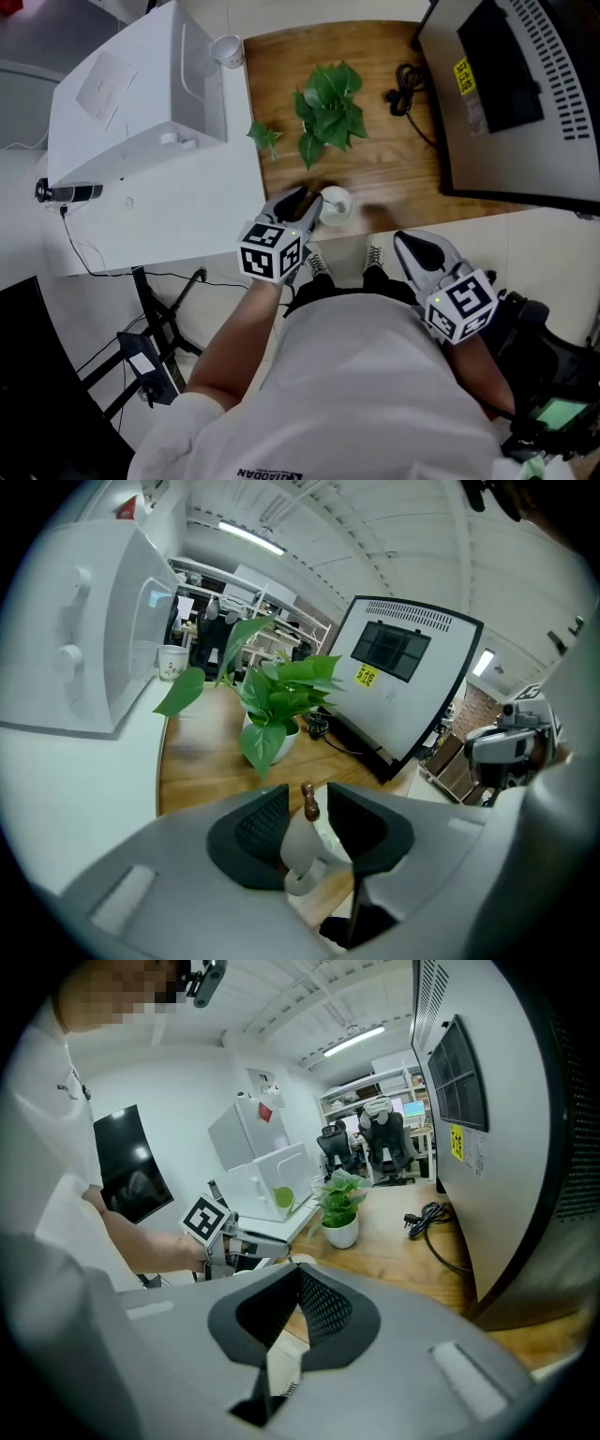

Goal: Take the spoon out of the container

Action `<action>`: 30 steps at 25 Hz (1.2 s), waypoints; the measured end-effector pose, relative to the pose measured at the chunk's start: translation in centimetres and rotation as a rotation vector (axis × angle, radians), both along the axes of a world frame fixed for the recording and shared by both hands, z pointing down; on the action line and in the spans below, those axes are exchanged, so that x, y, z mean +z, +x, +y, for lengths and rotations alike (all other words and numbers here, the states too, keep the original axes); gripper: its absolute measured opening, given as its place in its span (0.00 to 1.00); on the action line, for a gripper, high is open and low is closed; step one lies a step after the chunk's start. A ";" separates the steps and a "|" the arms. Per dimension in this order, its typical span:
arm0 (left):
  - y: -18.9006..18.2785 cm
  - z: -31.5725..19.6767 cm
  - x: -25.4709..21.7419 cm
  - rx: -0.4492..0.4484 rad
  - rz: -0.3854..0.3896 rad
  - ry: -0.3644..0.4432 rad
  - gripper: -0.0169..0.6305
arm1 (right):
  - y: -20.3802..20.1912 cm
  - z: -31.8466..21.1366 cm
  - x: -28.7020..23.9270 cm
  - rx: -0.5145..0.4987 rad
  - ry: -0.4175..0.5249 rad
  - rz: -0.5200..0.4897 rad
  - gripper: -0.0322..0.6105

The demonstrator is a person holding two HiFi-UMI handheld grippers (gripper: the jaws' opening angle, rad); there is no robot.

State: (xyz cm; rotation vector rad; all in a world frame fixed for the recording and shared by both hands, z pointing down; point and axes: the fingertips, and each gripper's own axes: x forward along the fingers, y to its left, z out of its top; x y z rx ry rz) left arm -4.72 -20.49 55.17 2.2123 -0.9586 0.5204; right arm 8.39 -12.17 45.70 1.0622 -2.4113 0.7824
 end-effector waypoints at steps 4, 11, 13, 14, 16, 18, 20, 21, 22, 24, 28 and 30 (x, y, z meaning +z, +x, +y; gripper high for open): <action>0.5 0.3 0.1 0.026 -0.007 0.000 0.18 | 0.1 0.0 -0.2 0.003 0.007 0.000 0.06; 0.5 0.3 0.1 0.033 -0.022 0.016 0.12 | 0.2 0.3 -0.4 0.011 0.008 -0.003 0.06; 0.6 0.3 -0.1 0.039 -0.027 0.026 0.12 | 0.3 0.2 -0.5 0.018 0.015 -0.009 0.06; 0.7 0.3 -0.3 0.042 -0.027 0.034 0.12 | 0.3 0.2 -0.6 0.019 0.017 -0.009 0.06; 0.9 0.4 -0.9 0.045 -0.021 0.059 0.11 | 0.2 0.4 -0.7 0.016 0.016 -0.007 0.06; 1.0 0.5 -1.8 0.045 -0.008 0.089 0.11 | 0.1 0.5 -0.9 0.015 0.021 -0.006 0.06; 1.0 0.7 -3.2 0.040 0.013 0.122 0.11 | -0.1 0.6 -1.1 0.014 0.029 -0.007 0.06; 1.0 0.8 -4.0 0.036 0.023 0.139 0.11 | -0.2 0.6 -1.2 0.013 0.034 -0.008 0.06; 0.9 0.8 -4.9 0.033 0.033 0.157 0.11 | -0.2 0.6 -1.4 0.012 0.038 -0.008 0.06; 0.7 0.9 -6.7 0.029 0.050 0.191 0.11 | -0.4 0.6 -1.6 0.013 0.050 -0.009 0.06; -0.3 1.6 -9.9 0.019 0.087 0.239 0.11 | -1.1 0.7 -2.3 0.016 0.076 -0.011 0.06; -0.8 2.2 -11.4 0.015 0.102 0.259 0.11 | -1.5 0.8 -2.7 0.015 0.090 -0.012 0.06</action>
